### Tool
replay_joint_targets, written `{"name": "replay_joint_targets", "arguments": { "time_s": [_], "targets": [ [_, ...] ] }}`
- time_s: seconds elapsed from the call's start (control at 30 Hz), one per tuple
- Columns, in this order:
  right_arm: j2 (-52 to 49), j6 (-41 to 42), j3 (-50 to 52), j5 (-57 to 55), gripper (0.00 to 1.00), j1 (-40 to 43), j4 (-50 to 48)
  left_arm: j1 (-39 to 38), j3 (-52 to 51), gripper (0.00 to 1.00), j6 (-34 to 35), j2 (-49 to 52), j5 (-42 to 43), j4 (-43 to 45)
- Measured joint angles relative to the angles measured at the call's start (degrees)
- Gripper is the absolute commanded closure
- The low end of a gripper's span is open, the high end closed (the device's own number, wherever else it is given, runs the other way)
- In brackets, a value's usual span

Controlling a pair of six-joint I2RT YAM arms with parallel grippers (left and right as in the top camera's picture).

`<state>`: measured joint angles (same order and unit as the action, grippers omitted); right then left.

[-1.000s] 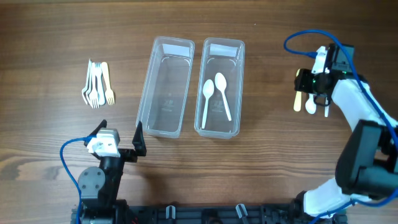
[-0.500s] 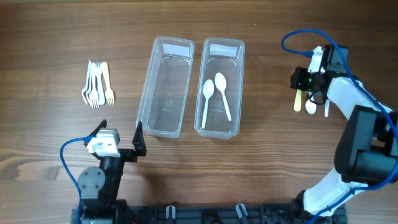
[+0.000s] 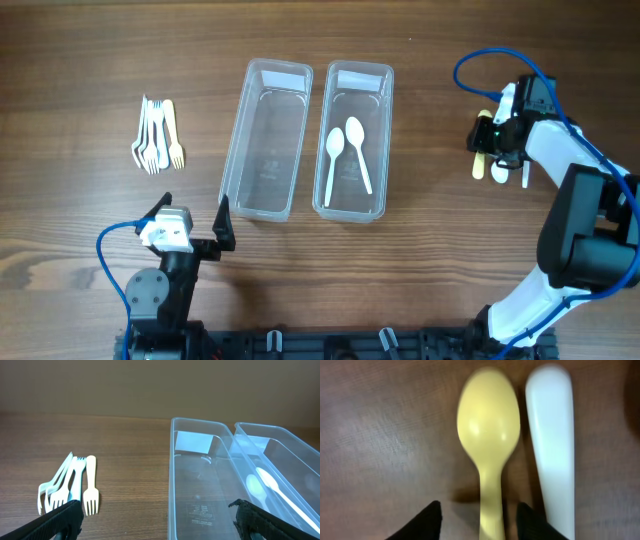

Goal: Pack container

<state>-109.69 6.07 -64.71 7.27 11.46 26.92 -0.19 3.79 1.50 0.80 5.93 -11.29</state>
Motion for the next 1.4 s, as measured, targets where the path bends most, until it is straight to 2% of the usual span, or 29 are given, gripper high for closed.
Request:
{"name": "replay_joint_targets", "arguments": {
  "time_s": [0.4, 0.47, 0.57, 0.6, 1.07, 1.4],
  "targets": [
    [0.7, 0.3, -0.7, -1.4, 0.59, 0.0, 9.2, 0.0, 0.0, 0.0, 0.0, 0.0, 0.0, 0.0],
    [0.9, 0.6, -0.3, -1.7, 0.67, -0.1, 8.9, 0.0, 0.0, 0.0, 0.0, 0.0, 0.0, 0.0],
    [1.3, 1.5, 0.5, -2.7, 0.94, -0.1, 8.0, 0.0, 0.0, 0.0, 0.0, 0.0, 0.0, 0.0],
    [1.3, 1.8, 0.6, -3.1, 0.96, 0.0, 8.0, 0.0, 0.0, 0.0, 0.0, 0.0, 0.0, 0.0],
    [3.6, 2.7, 1.2, -2.8, 0.96, 0.5, 7.1, 0.0, 0.0, 0.0, 0.0, 0.0, 0.0, 0.0],
    [9.7, 2.2, 4.4, -2.5, 0.96, 0.3, 10.2, 0.0, 0.0, 0.0, 0.0, 0.0, 0.0, 0.0]
  ]
}}
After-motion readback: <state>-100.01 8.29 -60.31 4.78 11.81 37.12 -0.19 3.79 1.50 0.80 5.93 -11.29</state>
